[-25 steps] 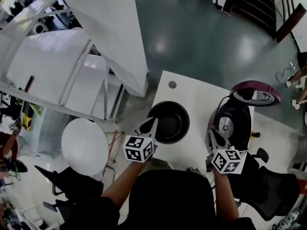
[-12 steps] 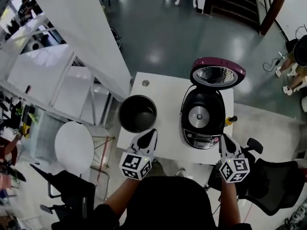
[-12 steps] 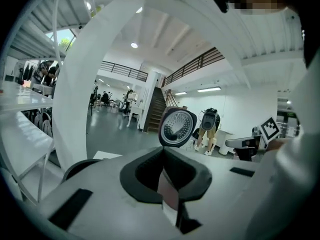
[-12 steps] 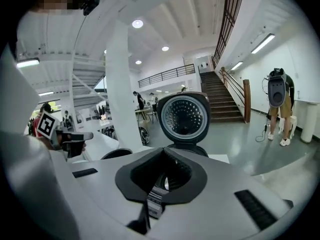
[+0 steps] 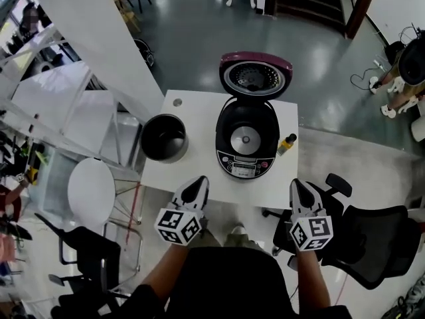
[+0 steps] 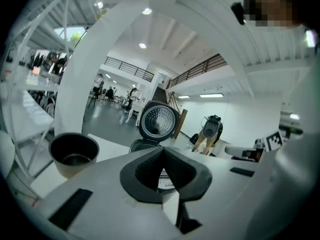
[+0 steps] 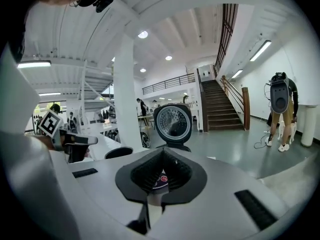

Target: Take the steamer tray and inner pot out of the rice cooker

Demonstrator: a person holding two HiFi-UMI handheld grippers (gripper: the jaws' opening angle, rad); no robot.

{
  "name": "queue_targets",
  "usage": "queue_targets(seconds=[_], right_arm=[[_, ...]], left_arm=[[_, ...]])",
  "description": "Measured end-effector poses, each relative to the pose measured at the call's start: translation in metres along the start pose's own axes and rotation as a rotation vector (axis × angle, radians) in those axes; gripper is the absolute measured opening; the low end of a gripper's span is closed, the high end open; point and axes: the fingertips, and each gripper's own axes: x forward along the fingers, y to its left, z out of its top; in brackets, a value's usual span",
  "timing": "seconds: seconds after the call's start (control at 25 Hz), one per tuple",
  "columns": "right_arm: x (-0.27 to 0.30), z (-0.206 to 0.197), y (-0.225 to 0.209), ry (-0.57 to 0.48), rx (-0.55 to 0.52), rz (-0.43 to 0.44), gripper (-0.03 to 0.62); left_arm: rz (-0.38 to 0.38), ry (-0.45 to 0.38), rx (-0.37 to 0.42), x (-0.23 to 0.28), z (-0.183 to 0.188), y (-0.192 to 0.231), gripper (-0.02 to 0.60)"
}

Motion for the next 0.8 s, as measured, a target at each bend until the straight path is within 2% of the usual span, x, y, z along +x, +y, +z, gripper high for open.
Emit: queue_targets(seconds=[0.08,0.2,0.36,0.56,0.8], right_arm=[[-0.011,-0.003,-0.006,-0.014,0.006,-0.013,0.000],[-0.022,-0.009,-0.010,-0.029,0.027,-0.019,0.000],[-0.030,-0.020,-0.009,-0.036,0.036,-0.012,0.000],[-0.036,-0.016,-0.013,-0.053,-0.039,-0.048,0.000],[-0.042,-0.008,-0.015,-0.073,-0.075,-0.067,0.000]], left_arm=[[0.012,0.006,-0.023,-0.007,-0.007,0.000,0.005],[0.063,0.008,0.041,-0.018,-0.010,0.006,0.005],[0.106,-0.044,0.100,-0.026,-0.007,-0.001,0.005],[0.075,-0.092,0.159,-0.017,0.001,-0.029,0.005],[0.082,-0.094,0.185,-0.013,-0.003,-0.028,0.005]])
